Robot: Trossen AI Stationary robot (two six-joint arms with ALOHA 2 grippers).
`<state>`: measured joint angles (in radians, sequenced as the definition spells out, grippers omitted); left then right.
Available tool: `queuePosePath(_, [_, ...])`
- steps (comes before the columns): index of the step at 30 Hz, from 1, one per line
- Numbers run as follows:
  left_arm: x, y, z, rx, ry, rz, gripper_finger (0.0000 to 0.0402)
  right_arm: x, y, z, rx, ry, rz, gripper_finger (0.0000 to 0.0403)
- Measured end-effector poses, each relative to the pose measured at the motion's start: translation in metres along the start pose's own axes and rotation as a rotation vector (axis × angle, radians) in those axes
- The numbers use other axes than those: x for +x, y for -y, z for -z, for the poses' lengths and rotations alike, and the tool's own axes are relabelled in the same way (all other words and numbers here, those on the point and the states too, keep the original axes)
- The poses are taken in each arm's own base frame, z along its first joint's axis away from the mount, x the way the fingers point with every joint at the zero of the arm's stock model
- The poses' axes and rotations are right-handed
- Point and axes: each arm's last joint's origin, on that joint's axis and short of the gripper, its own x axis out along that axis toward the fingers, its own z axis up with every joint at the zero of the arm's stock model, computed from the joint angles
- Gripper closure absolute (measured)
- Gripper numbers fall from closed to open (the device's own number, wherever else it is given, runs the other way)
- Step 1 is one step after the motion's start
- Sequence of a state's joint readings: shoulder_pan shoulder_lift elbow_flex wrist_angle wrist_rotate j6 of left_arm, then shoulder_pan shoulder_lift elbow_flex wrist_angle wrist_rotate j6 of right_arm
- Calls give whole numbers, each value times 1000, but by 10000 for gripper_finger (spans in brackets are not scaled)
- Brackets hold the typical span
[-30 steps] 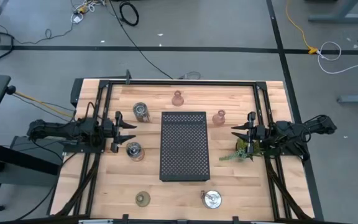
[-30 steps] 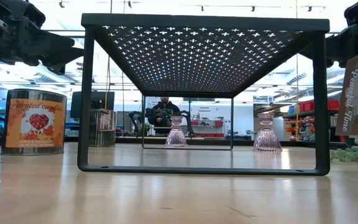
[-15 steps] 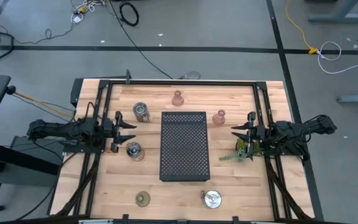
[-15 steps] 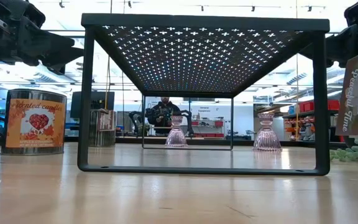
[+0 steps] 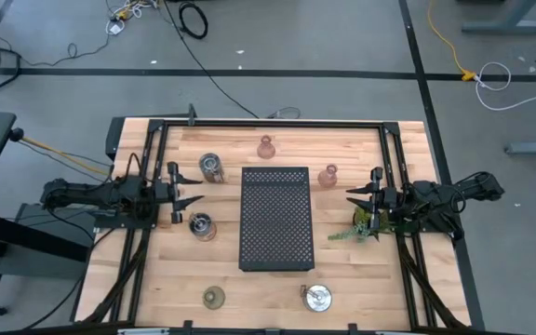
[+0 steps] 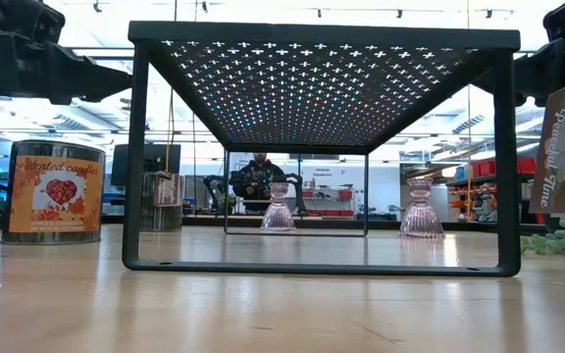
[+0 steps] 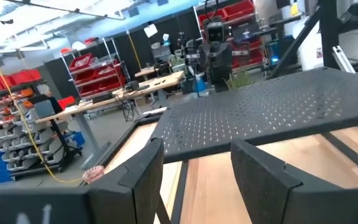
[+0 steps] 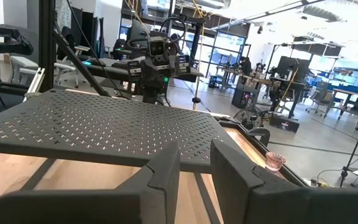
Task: Pick & Place candle stick holders
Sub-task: Put the top brown scented candle on the shelf
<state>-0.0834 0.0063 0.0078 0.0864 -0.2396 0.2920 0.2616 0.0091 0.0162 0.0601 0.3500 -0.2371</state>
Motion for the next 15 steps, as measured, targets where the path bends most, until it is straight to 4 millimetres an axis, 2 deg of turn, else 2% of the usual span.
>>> queuePosePath(5, [-1,-3,-11,-26,115,-6,209,0,0,0,0,0,0,309])
queuePosePath(8, [-3,-8,-24,-94,253,-49,209,0,0,0,0,-1,0,309])
queuePosePath(11, [-8,-14,-37,-249,400,-107,209,0,0,0,0,-1,0,309])
queuePosePath(15, [-21,-32,-61,-588,553,-347,209,0,0,0,0,0,0,309])
